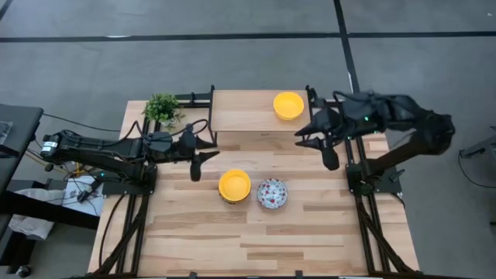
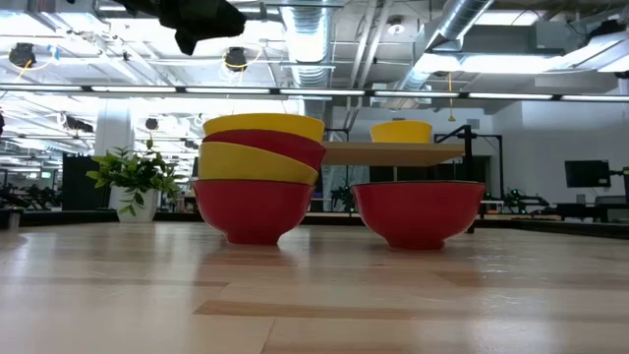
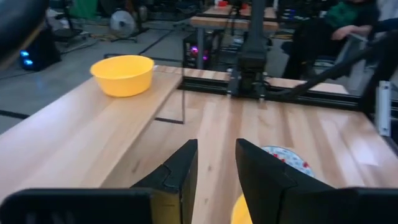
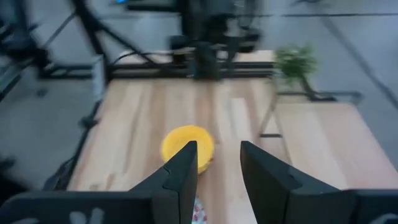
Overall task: Pick & Place Mini bowls
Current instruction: Stack the top left yellow bowl on the other yellow bowl on the shelf
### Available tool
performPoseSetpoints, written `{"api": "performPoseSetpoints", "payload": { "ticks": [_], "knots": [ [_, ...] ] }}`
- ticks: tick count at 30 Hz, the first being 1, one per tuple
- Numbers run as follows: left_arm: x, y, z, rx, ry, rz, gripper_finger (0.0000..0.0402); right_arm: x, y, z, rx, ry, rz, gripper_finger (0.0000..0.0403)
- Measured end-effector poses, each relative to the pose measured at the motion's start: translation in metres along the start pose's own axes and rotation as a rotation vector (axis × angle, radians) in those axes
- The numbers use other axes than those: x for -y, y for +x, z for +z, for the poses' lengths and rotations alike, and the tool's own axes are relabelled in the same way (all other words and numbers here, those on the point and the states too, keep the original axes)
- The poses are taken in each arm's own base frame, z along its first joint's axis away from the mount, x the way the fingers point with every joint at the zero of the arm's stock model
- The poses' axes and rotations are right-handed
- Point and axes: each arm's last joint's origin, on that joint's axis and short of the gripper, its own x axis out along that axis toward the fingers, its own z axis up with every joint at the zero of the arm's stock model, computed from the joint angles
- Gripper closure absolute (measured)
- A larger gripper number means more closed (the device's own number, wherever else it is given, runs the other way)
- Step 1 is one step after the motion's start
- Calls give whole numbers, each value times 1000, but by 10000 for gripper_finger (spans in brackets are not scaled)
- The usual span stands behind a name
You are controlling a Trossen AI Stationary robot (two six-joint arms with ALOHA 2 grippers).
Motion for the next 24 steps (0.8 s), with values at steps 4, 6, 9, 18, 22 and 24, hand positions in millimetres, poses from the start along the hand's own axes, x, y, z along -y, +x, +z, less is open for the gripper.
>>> {"api": "performPoseSetpoints", "payload": {
  "ticks": [4,6,9,18,22,24],
  "knots": [
    [1,0,0,0,0,-35,293,-1,13,-49,85,119,-100,290],
    [1,0,0,0,-1,-44,293,-3,22,-75,147,191,-108,290],
    [1,0,0,0,-1,-45,293,-7,40,-112,217,280,-120,290],
    [1,0,0,-1,-1,-44,293,-8,67,-155,197,419,-201,290],
    [1,0,0,-1,-2,-44,293,-7,68,-155,204,447,-220,290],
    [1,0,0,-1,-4,-44,293,-5,69,-157,203,494,-297,290]
  ]
}}
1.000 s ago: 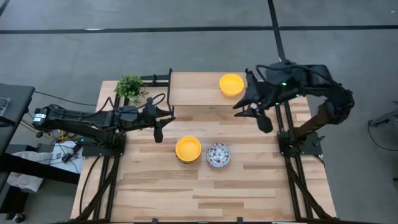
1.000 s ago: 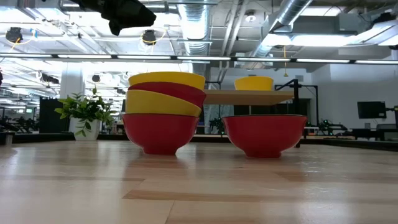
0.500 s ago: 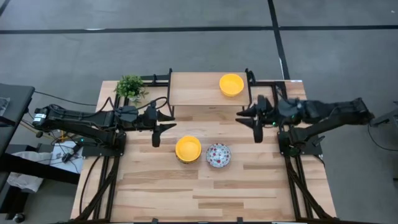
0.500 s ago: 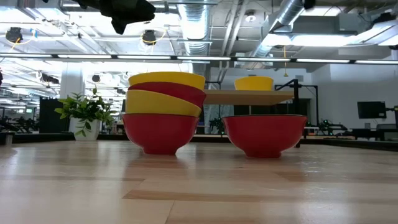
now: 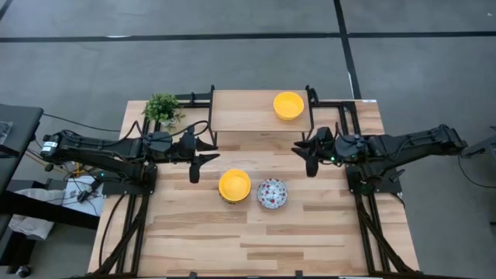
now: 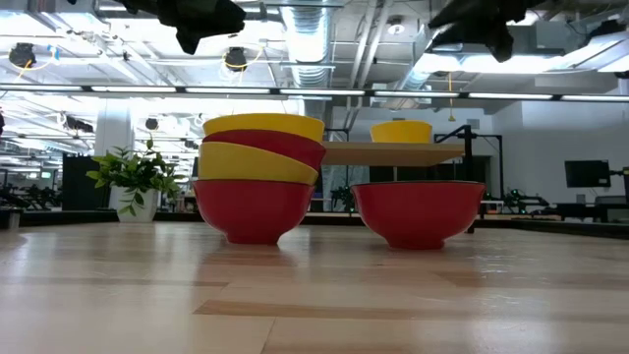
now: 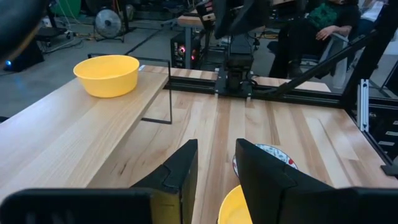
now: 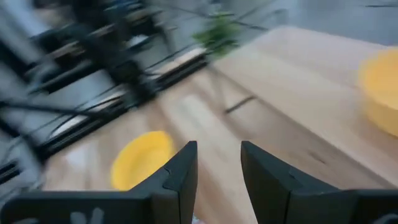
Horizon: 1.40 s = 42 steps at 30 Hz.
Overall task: Pick & Place Mini bowls
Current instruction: Stack the top left yellow bowl on the other yellow bowl on the shelf
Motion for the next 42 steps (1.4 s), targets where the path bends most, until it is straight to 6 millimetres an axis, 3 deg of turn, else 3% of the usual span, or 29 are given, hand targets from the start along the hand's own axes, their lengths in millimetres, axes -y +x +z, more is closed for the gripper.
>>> {"api": "performPoseSetpoints", "payload": {
  "ticks": [7,13,20,28,35,42],
  "knots": [
    [0,0,0,0,0,1,293,17,-3,-11,46,132,-336,290],
    [0,0,0,1,0,2,293,17,-3,-12,22,90,-335,290],
    [1,0,0,0,-18,-26,293,14,-2,-14,-75,-22,-226,290],
    [5,0,0,-9,-59,-166,293,4,-3,-21,-300,-153,147,290],
    [7,-1,-4,-57,-83,-258,293,3,-3,-21,-301,-149,166,290],
    [7,-3,-22,-253,-112,-250,293,2,-3,-19,-281,-148,177,290]
  ]
}}
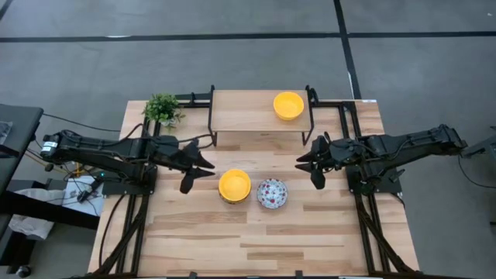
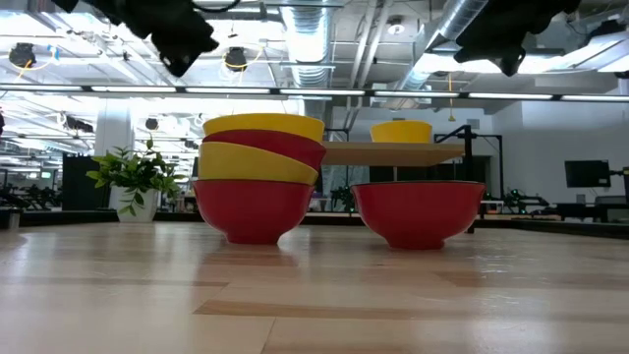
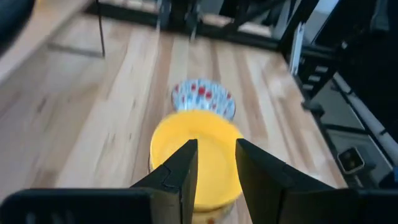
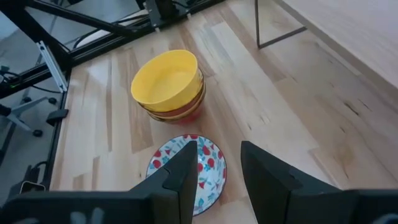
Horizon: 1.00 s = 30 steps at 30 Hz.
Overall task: Pick & Place Mini bowls
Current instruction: Stack the top left yellow bowl on the other yellow bowl on the shelf
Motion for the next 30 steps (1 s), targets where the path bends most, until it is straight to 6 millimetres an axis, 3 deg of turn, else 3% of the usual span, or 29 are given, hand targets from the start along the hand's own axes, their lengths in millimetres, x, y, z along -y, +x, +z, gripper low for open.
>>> {"api": "performPoseSetpoints", "payload": {
  "ticks": [5,14,20,30],
  "knots": [
    [-1,5,-3,-49,-14,8,293,0,0,0,1,1,-5,290],
    [1,38,14,-399,57,5,293,0,0,0,0,-1,-6,290],
    [0,50,22,-408,143,0,293,0,0,0,0,-2,-7,290],
    [-14,63,27,-347,131,81,293,0,0,0,1,0,-7,290]
  ]
}}
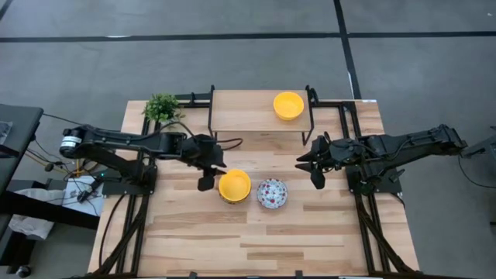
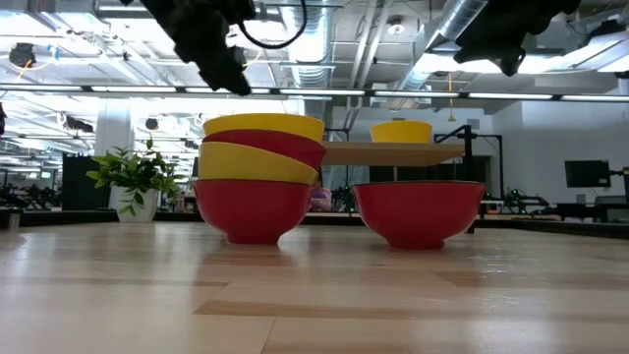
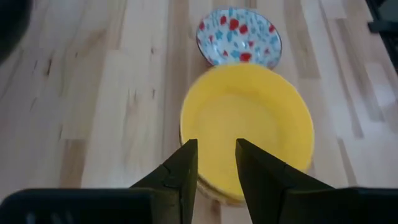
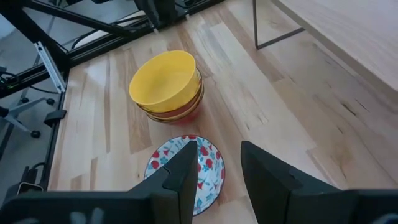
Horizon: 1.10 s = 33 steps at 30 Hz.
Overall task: Pick & Place Mini bowls
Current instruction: Stack the top left yellow bowl on the other yellow bowl on the shelf
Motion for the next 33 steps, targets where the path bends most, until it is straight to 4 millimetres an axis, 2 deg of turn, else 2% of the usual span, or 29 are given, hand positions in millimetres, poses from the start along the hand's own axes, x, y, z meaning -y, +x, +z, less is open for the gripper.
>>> {"api": "performPoseSetpoints", "payload": {
  "ticks": [14,27,33],
  "knots": [
    [-11,44,0,-21,-20,26,293,0,0,0,0,1,-1,290],
    [-10,53,-15,-65,26,22,293,0,0,0,0,1,-1,290],
    [-11,53,-14,-49,27,23,293,0,0,0,0,1,-1,290]
  ]
}}
